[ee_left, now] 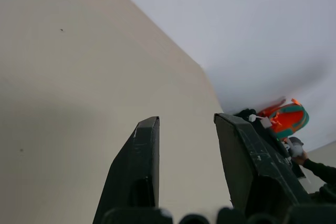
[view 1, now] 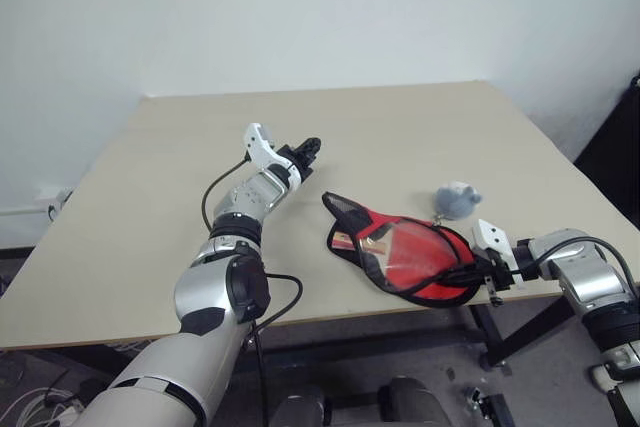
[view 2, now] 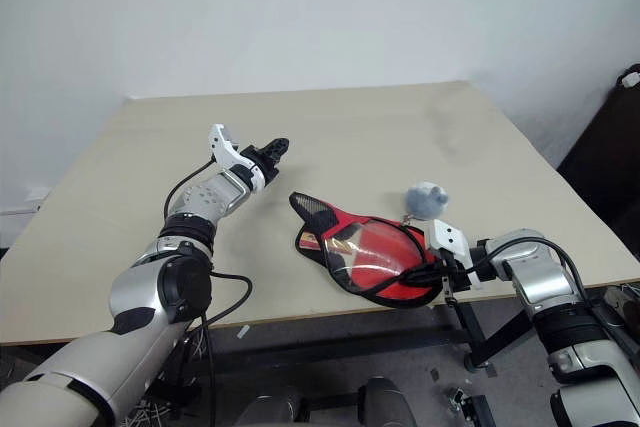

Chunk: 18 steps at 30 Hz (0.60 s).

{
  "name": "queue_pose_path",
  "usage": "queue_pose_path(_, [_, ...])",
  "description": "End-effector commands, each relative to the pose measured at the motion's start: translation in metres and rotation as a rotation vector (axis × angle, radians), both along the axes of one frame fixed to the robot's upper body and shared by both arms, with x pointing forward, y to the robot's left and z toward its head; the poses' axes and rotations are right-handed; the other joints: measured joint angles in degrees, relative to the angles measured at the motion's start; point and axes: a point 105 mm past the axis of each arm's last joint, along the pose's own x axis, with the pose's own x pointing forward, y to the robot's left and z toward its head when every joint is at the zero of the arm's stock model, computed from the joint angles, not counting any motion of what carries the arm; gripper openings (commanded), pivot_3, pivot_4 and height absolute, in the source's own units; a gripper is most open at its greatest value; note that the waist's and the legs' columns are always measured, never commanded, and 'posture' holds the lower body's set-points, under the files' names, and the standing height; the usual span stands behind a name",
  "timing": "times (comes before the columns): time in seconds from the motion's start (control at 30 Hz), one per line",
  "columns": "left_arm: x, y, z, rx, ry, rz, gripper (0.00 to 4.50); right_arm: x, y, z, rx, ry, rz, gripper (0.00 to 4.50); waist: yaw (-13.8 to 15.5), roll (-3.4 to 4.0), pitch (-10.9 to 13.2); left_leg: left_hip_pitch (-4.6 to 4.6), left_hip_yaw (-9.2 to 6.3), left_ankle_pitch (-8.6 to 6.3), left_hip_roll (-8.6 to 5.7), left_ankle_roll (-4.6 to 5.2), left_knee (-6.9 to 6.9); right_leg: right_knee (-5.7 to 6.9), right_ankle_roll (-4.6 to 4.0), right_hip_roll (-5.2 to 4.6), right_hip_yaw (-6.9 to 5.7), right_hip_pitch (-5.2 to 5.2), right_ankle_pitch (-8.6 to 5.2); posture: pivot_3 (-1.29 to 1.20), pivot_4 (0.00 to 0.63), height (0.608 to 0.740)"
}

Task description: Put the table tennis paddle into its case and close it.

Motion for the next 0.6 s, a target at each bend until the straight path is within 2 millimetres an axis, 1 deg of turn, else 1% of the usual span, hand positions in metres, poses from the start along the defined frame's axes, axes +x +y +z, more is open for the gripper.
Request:
queue_pose_path(0.03, [0.005, -0.003, 0.024, -0.006, -0.071, -0.008, 1.68, 0.007, -0.01, 0.01, 0.005, -0.016, -0.059, 0.9, -0.01, 0.0, 0.0, -0.03, 0.0, 0.0, 0.0, 0.0, 0.09, 0.01, 0.04, 0.01, -0.01, 0.0, 0.02, 0.0, 0.0, 0.74])
queue_pose_path(0.07, [0.005, -0.004, 0.024, -0.006, -0.071, -0.009, 1.68, 0.007, -0.01, 0.011, 0.005, -0.016, -0.061, 1.25, -0.02, 0.0, 0.0, -0.05, 0.0, 0.0, 0.0, 0.0, 0.14, 0.01, 0.05, 0.01, -0.03, 0.0, 0.03, 0.0, 0.0, 0.74])
queue_pose_path(0.17, [0.005, -0.004, 0.023, -0.006, -0.07, -0.012, 1.68, 0.009, -0.011, 0.013, 0.003, -0.026, -0.067, 2.01, -0.07, -0.01, 0.01, -0.05, 0.08, -0.01, -0.01, -0.01, 0.21, 0.01, 0.1, 0.01, -0.05, -0.01, 0.06, 0.0, 0.0, 0.74])
queue_pose_path(0.27, [0.004, -0.005, 0.023, -0.007, -0.069, -0.014, 1.68, 0.011, -0.01, 0.017, 0.019, -0.037, -0.074, 2.01, -0.07, -0.02, 0.01, -0.03, 0.15, -0.01, 0.01, -0.01, 0.19, 0.02, 0.11, 0.02, -0.05, -0.04, 0.07, 0.0, 0.0, 0.74])
queue_pose_path(0.33, [0.004, -0.006, 0.023, -0.008, -0.068, -0.015, 1.68, 0.011, -0.007, 0.025, 0.056, -0.024, -0.073, 2.01, -0.04, -0.02, 0.01, -0.04, 0.16, -0.01, 0.01, -0.01, 0.16, 0.02, 0.12, 0.02, -0.05, -0.07, 0.07, 0.0, 0.0, 0.74])
queue_pose_path(0.47, [0.004, -0.006, 0.022, -0.009, -0.066, -0.016, 1.68, 0.006, -0.006, 0.034, 0.088, 0.005, -0.049, 2.01, -0.04, -0.02, 0.02, -0.12, 0.16, 0.02, 0.02, 0.04, 0.18, 0.0, 0.12, 0.02, -0.03, -0.15, 0.07, 0.0, 0.0, 0.74])
queue_pose_path(0.6, [0.003, -0.005, 0.02, -0.009, -0.063, -0.016, 1.68, 0.0, -0.009, 0.036, 0.067, 0.027, -0.028, 2.01, -0.02, -0.02, 0.02, -0.2, 0.16, 0.01, 0.03, 0.05, 0.18, -0.03, 0.12, 0.01, -0.04, -0.19, 0.07, 0.0, 0.0, 0.74])
